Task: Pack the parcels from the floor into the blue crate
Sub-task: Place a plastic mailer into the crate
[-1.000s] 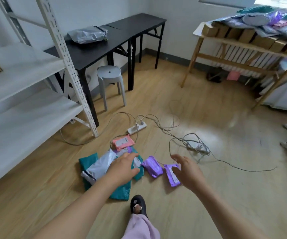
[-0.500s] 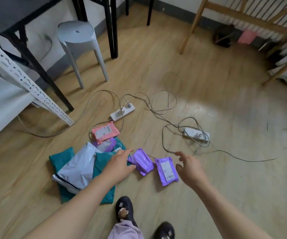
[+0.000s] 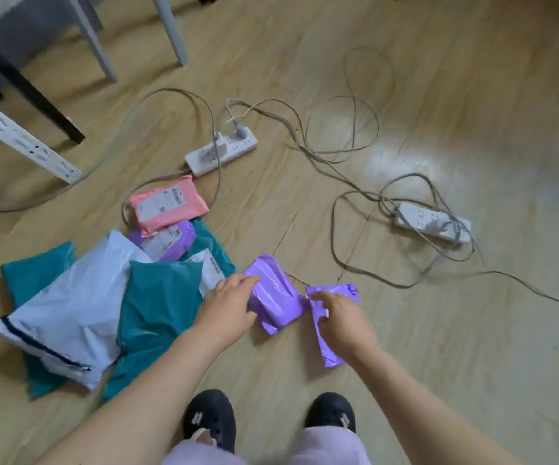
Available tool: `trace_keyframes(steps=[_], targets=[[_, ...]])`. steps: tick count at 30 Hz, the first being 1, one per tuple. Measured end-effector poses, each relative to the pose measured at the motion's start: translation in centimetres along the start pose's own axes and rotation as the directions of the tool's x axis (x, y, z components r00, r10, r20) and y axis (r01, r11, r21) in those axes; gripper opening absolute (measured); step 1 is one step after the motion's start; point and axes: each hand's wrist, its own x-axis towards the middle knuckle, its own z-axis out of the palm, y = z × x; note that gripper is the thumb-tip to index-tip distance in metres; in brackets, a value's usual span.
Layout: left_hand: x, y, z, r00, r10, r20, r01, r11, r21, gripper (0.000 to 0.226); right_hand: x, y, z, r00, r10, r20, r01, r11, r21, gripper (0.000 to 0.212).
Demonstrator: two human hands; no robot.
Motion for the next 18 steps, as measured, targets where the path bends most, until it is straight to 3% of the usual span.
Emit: trace_keyframes(steps=[3,6,11,13,15,18], targets=[[5.5,-1.0,5.6,0.998,0.062,-0.02,-0.059,0.989,0.133,0.068,5.9,3.0,5.2,0.997,-0.08,-0.003,0.08,0.997,-0.017,0.056],[9.7,-2.7,10.5,0.988,0.136,0.071,-0.152,0.927,0.344,0.076,11.1,5.5,9.0,0.994,-0.112,-0.011,0.112,0.994,-0.02,0.053],[14.4,-5.2,16.2,0.977,0.092,0.191,-0.182,0.824,0.536,0.081,17.0,7.7,11.4,0.978,-0.206,0.022,0.207,0.975,-0.083,0.053],[15.6,-6.0,17.3,0.982,0.168,0.089,-0.19,0.814,0.55,0.08,18.1,8.1,11.5,0.974,-0.227,-0.008,0.226,0.972,-0.071,0.054],[16.5,-6.3,17.8,0.951,0.299,-0.077,-0.211,0.811,0.545,0.071,18.6,8.4,11.4,0.973,-0.226,-0.042,0.225,0.974,-0.03,0.053],[17.4,-7.2,18.5,0.885,0.431,-0.177,-0.276,0.791,0.546,0.051,18.1,8.5,11.7,0.98,-0.197,-0.028,0.198,0.98,0.035,0.053]])
